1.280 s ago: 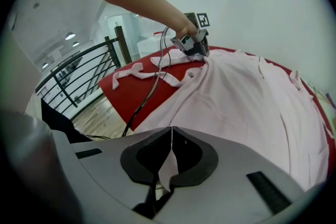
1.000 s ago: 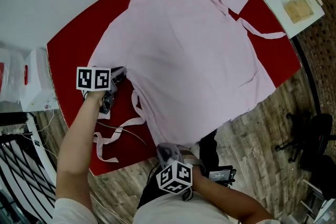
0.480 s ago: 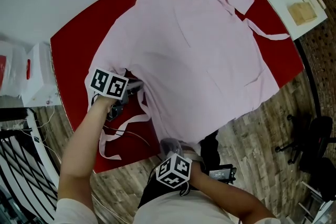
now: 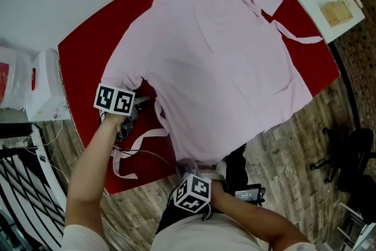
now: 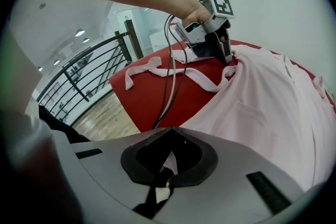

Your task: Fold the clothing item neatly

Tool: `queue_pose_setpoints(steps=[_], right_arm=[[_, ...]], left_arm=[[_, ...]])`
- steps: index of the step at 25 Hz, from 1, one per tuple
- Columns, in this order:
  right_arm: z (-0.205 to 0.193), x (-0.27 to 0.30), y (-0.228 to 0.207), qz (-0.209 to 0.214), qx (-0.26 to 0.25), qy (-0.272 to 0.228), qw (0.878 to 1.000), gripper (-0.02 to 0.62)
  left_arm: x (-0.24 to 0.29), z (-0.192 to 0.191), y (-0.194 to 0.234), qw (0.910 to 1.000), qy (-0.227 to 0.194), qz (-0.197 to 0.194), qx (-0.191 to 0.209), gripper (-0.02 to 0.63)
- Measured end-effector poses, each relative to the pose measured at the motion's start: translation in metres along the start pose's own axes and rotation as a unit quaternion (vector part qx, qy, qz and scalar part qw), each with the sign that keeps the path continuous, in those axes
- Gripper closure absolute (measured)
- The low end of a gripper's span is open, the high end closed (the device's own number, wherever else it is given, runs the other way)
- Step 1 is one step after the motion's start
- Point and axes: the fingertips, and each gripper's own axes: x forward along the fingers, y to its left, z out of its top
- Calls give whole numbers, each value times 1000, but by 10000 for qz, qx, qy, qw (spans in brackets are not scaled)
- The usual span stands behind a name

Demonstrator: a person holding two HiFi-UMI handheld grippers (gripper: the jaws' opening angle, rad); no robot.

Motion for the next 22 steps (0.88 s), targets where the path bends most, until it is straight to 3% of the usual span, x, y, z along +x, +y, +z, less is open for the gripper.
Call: queue_pose_setpoints(steps=[3, 7, 14, 18, 22], right_arm=[[1, 1, 4, 86, -78, 10, 9999, 581], [-2, 4, 27, 392, -129, 70, 9991, 580], [34, -31, -12, -671, -27, -913, 9936, 580], [25, -32, -46, -1093, 261, -788, 9905, 580], [7, -17, -49, -988, 450, -423, 9932, 580]], left_arm=[[-7, 10, -22, 9983, -398, -417, -51, 601], [7, 12, -49, 9977, -195, -539, 372, 600], [8, 13, -72, 9957, -187, -734, 527, 600], [16, 5, -79, 9949, 83, -672, 742, 600], [27, -13, -67, 9939, 534, -408, 873, 601]])
